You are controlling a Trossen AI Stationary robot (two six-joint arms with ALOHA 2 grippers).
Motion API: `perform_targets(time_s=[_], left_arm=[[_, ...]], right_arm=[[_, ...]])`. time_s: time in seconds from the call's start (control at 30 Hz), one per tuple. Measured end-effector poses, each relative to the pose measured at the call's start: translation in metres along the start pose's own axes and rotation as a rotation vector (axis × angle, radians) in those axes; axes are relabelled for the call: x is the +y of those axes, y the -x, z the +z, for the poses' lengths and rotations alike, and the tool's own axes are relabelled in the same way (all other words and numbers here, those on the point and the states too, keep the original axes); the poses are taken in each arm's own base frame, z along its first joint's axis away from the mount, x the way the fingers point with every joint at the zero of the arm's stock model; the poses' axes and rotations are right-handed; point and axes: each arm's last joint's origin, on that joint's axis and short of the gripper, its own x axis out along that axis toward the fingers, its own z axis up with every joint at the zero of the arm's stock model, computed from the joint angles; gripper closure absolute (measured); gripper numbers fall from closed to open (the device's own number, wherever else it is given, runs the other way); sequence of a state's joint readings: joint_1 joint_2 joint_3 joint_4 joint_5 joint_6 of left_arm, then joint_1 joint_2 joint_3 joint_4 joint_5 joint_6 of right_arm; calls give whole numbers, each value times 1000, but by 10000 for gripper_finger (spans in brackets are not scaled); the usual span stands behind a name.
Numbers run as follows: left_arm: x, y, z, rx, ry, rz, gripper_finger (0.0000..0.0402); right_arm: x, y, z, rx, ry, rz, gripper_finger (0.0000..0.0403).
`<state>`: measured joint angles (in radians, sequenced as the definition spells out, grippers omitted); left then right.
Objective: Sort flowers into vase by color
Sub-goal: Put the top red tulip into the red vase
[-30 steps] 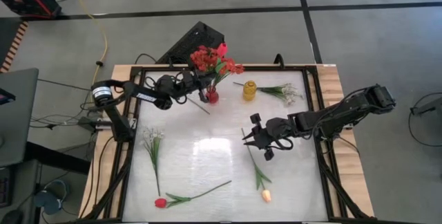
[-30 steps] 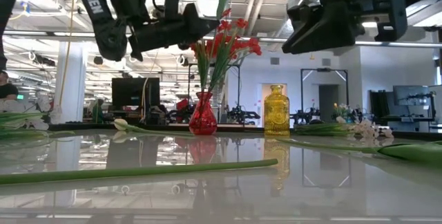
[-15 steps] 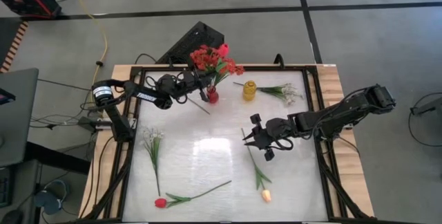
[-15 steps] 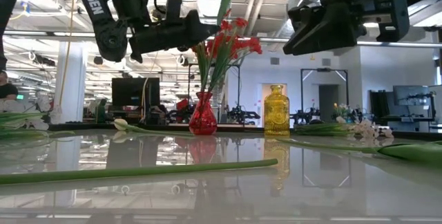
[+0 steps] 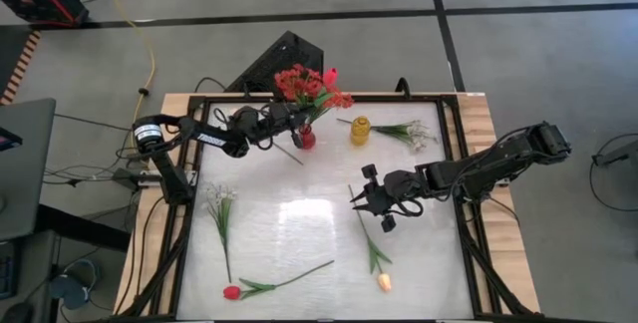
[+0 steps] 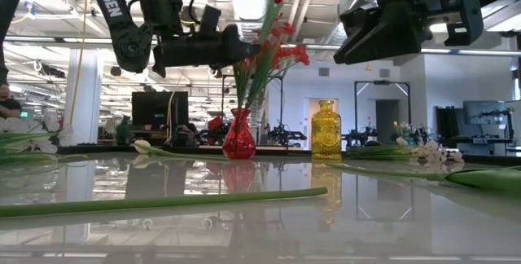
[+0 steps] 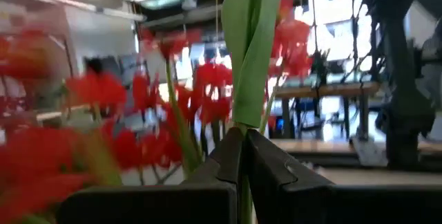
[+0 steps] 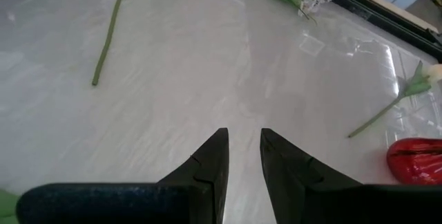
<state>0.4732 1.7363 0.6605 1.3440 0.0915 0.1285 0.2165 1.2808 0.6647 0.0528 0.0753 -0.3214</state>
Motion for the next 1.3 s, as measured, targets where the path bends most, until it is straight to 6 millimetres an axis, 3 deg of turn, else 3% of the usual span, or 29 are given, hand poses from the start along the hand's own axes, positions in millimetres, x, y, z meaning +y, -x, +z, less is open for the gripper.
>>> perform_targets(time_s=[0.27,0.77,1.3], left_arm=[[0,0,-9,97,21,27,401],[0,0,-10,101,53,27,401],[0,0,-9,97,78,27,361]], right_arm=[[1,0,0,-2,3,5,292],[2,0,-1,18,5,12,292],[3,0,-4,41,-3,18,292]])
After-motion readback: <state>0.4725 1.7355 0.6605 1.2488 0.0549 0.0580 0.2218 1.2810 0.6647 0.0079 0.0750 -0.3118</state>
